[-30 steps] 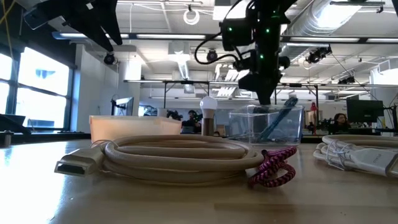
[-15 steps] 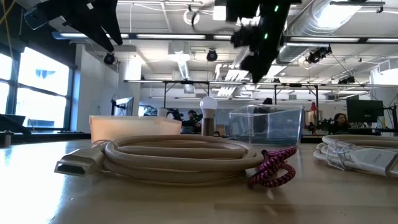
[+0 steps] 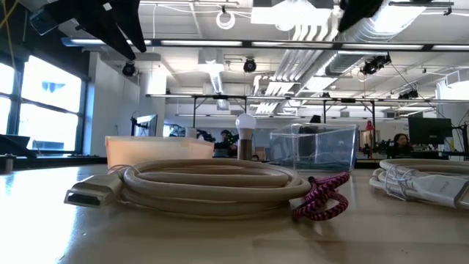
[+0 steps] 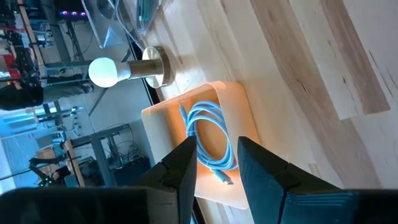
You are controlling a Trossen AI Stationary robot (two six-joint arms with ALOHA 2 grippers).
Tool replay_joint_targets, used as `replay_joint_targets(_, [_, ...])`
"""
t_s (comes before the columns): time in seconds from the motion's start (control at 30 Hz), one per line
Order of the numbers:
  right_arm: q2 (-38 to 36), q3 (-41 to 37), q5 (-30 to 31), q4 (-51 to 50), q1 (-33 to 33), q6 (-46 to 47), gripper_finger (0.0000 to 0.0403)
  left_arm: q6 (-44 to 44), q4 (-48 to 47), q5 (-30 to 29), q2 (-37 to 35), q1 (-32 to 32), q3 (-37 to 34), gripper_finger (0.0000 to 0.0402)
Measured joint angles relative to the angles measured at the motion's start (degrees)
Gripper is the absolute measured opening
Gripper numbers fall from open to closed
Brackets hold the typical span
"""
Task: Pick & Place USB Port
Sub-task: Put the right light brown HDMI cable into the orange bin
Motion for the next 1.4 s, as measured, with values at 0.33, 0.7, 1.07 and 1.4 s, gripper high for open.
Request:
replay_joint_targets(0.33, [0.5, -16.37, -0.59, 11.8, 3.57, 11.81, 0.0208, 0.07, 1.71, 0.74, 0.0, -0.02, 0.0, 0.0113])
replay_joint_targets(0.7, [0.5, -30.65, -13.58, 24.29, 5.6, 18.24, 0.0237, 0.4, 4.38, 1.77, 0.0, 0.0, 0.01, 0.0113])
replay_joint_targets(1.07, [0.5, -40.71, -14.07, 35.35, 9.42, 29.22, 0.0238, 3.13, 7.05, 1.14, 0.0, 0.0, 0.0, 0.0113])
replay_joint_targets(1.4, [3.96, -46.75, -10.65, 42.71, 11.8, 34.06, 0.0235, 2.95, 9.23, 1.15, 0.0, 0.0, 0.0, 0.0113])
